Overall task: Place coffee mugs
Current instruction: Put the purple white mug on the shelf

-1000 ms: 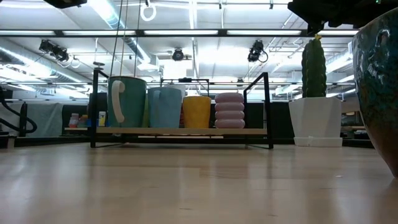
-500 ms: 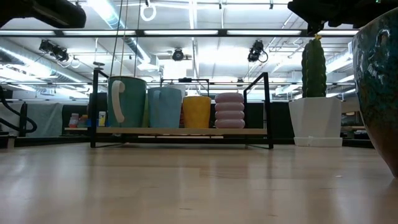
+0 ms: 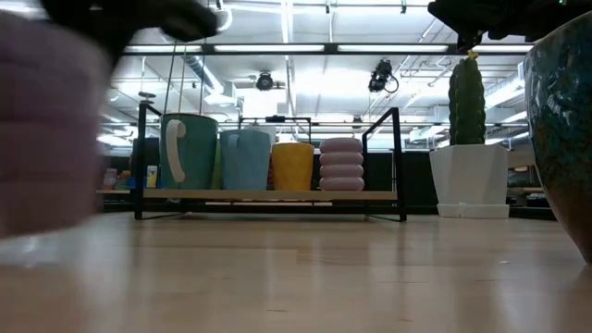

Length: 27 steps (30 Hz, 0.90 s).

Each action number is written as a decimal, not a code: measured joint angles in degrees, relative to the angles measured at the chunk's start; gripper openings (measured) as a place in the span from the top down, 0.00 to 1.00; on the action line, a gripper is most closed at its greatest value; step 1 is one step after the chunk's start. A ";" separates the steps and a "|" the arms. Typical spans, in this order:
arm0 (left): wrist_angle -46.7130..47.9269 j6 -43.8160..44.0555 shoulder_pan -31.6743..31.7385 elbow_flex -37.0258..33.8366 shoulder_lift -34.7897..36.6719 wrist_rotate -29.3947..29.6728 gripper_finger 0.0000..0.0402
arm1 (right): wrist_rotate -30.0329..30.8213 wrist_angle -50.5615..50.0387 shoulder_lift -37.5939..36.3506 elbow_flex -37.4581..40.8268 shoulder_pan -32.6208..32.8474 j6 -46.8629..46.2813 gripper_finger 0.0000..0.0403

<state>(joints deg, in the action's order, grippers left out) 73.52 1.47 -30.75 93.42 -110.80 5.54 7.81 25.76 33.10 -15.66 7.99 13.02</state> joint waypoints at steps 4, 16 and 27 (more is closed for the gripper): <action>0.07 -7.15 6.92 4.73 0.00 3.10 0.95 | 0.00 0.02 0.00 0.00 0.02 0.00 0.72; -8.20 -31.34 31.51 10.82 0.02 4.24 0.95 | 0.00 0.00 0.07 0.00 0.02 0.39 0.72; -17.17 -42.97 45.52 10.85 0.02 1.16 0.94 | 0.00 -0.02 0.37 0.00 0.00 0.67 0.72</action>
<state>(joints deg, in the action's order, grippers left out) 56.34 -41.50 14.77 104.27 -110.78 6.70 7.81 25.74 33.47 -15.66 7.99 13.69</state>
